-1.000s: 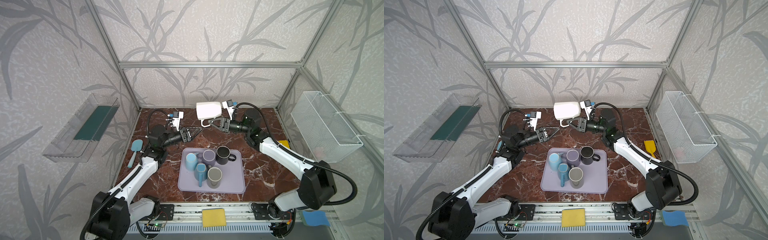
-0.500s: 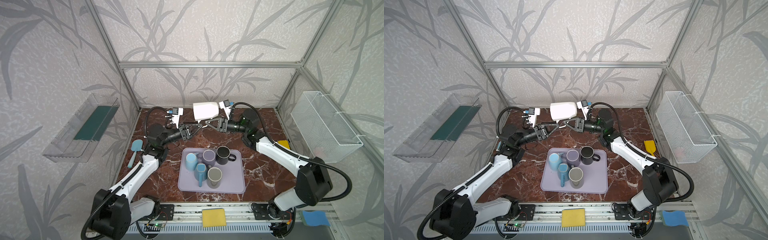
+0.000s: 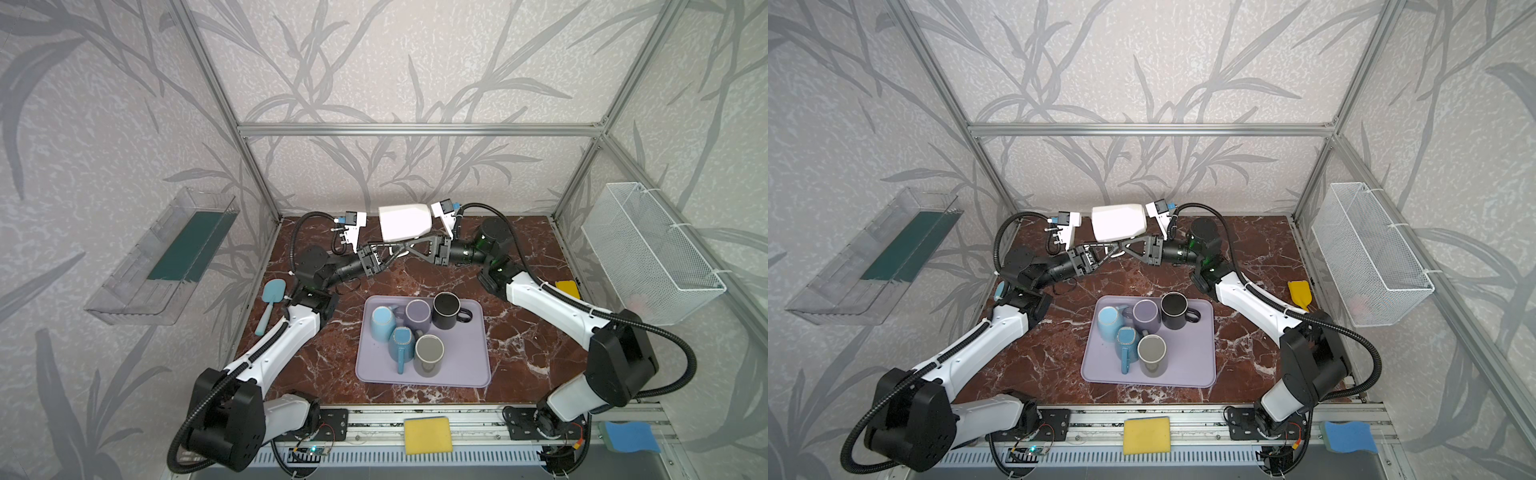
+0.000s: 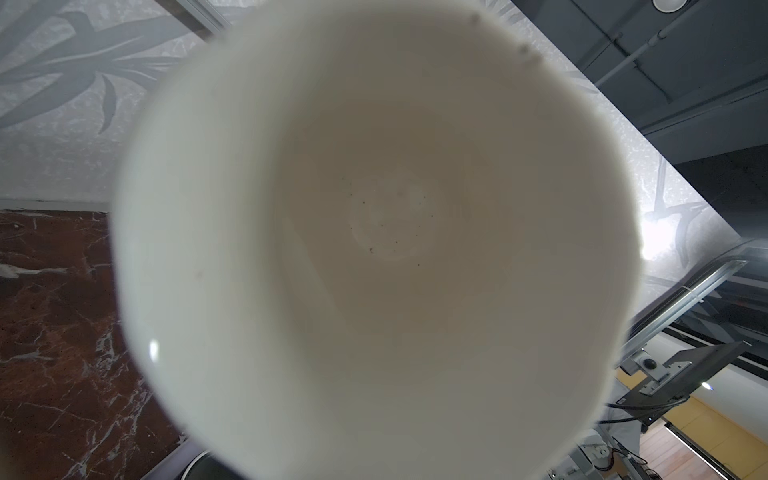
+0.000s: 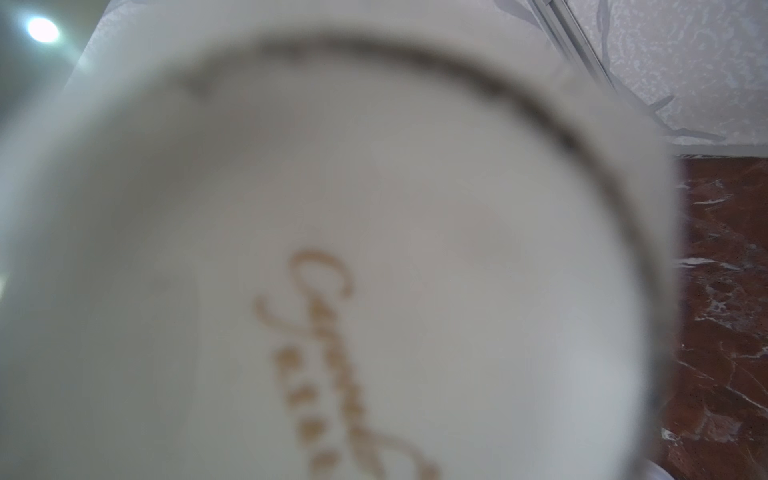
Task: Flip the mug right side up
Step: 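Bring the white mug toward the left gripper and grasp its rim with the left gripper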
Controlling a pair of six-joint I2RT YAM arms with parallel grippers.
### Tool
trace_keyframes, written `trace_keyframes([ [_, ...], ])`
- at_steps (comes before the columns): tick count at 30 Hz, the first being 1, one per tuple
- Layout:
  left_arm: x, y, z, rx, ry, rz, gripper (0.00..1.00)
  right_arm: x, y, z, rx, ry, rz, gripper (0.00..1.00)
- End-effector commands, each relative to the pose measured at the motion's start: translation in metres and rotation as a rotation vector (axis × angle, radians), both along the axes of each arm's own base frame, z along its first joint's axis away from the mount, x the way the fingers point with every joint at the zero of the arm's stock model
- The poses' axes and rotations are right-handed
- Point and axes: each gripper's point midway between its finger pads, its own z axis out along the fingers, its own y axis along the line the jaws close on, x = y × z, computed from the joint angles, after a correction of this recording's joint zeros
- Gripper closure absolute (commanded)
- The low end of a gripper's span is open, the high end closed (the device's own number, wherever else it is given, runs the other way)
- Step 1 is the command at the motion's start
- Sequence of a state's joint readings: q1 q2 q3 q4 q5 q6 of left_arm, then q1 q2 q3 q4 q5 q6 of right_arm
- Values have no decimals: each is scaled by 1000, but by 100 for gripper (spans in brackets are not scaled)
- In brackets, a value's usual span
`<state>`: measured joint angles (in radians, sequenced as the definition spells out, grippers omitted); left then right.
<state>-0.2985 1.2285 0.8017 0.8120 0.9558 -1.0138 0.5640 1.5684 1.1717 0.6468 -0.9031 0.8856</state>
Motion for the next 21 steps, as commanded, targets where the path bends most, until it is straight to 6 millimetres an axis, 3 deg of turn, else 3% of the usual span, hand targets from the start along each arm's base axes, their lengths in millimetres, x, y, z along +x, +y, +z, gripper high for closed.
trace_keyframes([
  [1,-11,0,25,-35,-90,-32,62,-12,-3,44,92,-154,22,98],
  [21,-11,3,22,-32,-88,-9,97,-14,-4,43,99,-151,28,98],
])
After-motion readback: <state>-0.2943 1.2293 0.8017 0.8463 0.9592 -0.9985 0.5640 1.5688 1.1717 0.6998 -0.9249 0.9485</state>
